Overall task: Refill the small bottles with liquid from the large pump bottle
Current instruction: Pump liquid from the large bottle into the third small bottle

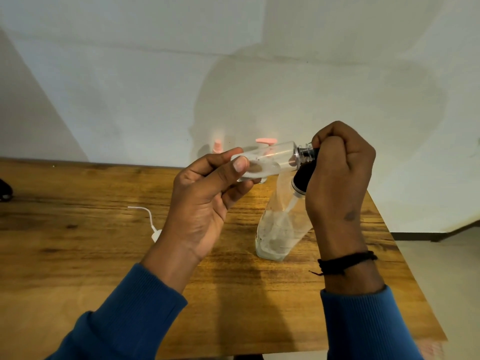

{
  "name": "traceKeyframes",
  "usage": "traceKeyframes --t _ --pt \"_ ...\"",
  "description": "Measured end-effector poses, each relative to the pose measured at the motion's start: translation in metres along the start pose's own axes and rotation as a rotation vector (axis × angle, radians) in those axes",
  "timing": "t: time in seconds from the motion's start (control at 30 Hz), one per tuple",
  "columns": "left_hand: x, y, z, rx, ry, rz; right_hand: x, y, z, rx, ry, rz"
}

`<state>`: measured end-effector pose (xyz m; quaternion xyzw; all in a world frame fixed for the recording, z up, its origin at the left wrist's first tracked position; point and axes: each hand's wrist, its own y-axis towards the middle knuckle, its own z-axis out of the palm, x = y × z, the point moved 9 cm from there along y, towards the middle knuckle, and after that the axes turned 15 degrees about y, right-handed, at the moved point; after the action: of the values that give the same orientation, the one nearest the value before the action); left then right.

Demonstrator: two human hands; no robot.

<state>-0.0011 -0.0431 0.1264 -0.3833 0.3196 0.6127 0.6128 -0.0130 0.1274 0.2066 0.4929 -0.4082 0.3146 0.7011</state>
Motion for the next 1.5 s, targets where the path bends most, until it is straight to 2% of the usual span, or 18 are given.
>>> traceKeyframes --t 1.5 --pt "0.000 0.000 0.001 0.017 -0.011 -0.009 0.004 0.002 -0.001 0.002 0.008 -0.009"
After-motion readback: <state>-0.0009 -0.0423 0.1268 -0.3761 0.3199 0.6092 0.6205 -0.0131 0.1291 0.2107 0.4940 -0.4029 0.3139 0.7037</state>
